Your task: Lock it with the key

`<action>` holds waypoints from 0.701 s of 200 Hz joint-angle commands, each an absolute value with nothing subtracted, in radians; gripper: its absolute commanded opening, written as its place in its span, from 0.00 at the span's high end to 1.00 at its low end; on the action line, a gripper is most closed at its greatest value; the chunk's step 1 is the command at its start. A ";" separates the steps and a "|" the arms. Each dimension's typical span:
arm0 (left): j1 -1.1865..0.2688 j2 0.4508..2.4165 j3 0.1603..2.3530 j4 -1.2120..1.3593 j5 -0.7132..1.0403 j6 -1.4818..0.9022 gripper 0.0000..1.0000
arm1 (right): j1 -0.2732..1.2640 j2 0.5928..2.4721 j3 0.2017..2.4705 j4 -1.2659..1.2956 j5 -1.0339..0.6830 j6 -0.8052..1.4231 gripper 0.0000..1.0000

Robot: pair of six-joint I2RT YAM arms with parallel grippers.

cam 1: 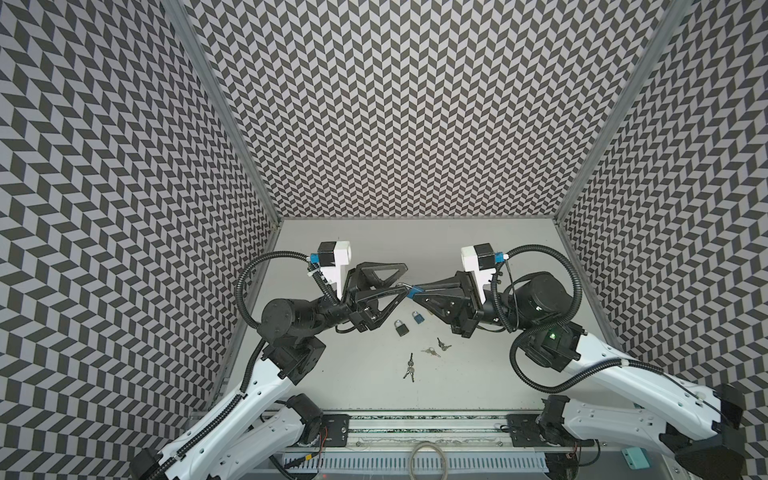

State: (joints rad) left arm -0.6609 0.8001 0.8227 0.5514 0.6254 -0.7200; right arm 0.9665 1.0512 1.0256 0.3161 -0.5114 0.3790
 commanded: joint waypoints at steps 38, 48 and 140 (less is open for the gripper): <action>-0.638 0.806 1.063 0.020 0.602 -0.412 0.34 | 0.872 1.042 1.319 -0.326 -0.542 0.123 1.00; -0.636 0.821 1.087 -0.014 0.654 -0.397 0.34 | 0.848 1.046 1.342 -0.387 -0.571 0.111 1.00; -0.637 0.885 1.074 -0.010 0.902 -0.328 0.34 | 0.796 1.066 1.389 -0.447 -0.793 0.122 1.00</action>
